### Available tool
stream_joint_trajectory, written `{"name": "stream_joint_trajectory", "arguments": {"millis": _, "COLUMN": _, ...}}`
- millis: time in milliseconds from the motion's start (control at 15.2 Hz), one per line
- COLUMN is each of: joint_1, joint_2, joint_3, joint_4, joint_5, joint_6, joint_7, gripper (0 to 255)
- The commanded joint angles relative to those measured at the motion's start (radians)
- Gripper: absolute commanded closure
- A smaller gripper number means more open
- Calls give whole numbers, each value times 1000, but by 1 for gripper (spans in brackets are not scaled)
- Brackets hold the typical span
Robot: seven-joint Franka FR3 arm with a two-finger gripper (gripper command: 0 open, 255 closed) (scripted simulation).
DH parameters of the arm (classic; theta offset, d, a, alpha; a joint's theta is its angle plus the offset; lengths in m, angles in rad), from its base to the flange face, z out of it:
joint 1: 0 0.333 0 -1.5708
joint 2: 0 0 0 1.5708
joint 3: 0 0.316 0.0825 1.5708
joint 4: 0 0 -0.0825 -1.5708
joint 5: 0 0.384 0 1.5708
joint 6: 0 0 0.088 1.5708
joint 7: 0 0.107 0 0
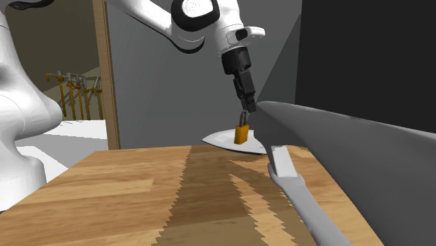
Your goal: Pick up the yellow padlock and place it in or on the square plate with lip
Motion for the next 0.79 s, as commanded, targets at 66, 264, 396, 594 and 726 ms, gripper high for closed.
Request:
{"name": "stream_joint_trajectory", "arguments": {"millis": 66, "joint_1": 0, "joint_2": 0, "joint_3": 0, "joint_4": 0, "joint_5": 0, "joint_6": 0, "joint_7": 0, "gripper": 0}}
{"name": "stream_joint_trajectory", "arguments": {"millis": 264, "joint_1": 3, "joint_2": -36, "joint_3": 0, "joint_4": 26, "joint_5": 13, "joint_6": -61, "joint_7": -9, "gripper": 0}}
{"name": "stream_joint_trajectory", "arguments": {"millis": 396, "joint_1": 6, "joint_2": -65, "joint_3": 0, "joint_4": 53, "joint_5": 22, "joint_6": -116, "joint_7": -15, "gripper": 0}}
{"name": "stream_joint_trajectory", "arguments": {"millis": 594, "joint_1": 6, "joint_2": -65, "joint_3": 0, "joint_4": 53, "joint_5": 22, "joint_6": -116, "joint_7": -15, "gripper": 0}}
{"name": "stream_joint_trajectory", "arguments": {"millis": 726, "joint_1": 6, "joint_2": -65, "joint_3": 0, "joint_4": 53, "joint_5": 22, "joint_6": -116, "joint_7": -15, "gripper": 0}}
